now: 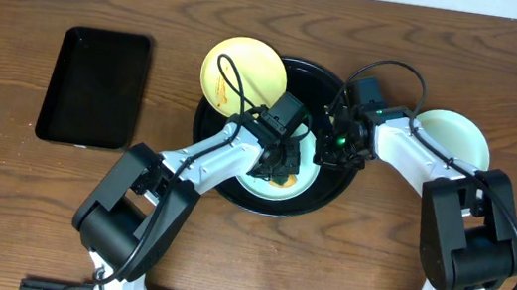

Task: Clean dirty plates on tray and stack at the side
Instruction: 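Scrub the light-blue plate with the sponge in the left gripper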

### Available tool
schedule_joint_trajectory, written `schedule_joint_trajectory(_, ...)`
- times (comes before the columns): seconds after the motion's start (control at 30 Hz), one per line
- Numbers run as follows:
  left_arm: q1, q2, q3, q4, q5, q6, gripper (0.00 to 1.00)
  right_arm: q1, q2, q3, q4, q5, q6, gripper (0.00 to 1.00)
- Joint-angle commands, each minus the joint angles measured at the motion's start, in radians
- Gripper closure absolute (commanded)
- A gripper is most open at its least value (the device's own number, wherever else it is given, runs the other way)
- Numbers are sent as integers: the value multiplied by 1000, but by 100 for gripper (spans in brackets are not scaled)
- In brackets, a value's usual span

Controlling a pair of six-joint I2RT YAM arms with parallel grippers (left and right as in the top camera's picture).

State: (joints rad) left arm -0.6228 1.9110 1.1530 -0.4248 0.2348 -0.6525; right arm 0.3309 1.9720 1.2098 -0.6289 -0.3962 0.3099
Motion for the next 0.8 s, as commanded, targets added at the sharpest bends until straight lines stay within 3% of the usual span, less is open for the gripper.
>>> schedule_joint_trajectory(0.0,0,23,-36,-22,45,22,93,-11,20,0,-6,21,-16,99)
schedule_joint_trajectory(0.1,4,16,-36,-27,42,43,93,-12,20,0,-6,21,-16,99)
schedule_joint_trajectory(0.33,50,0,-35,-26,42,242,93,-19,20,0,-8,22,-39,99)
schedule_joint_trajectory(0.57,47,1,-35,-36,42,593,92,-33,20,0,-5,2,-41,99)
schedule_joint_trajectory(0.7,47,1,-35,-124,41,826,92,-32,20,0,12,-6,-41,99)
schedule_joint_trajectory(0.77,47,1,-35,-156,41,882,93,-32,20,0,16,-5,-36,99)
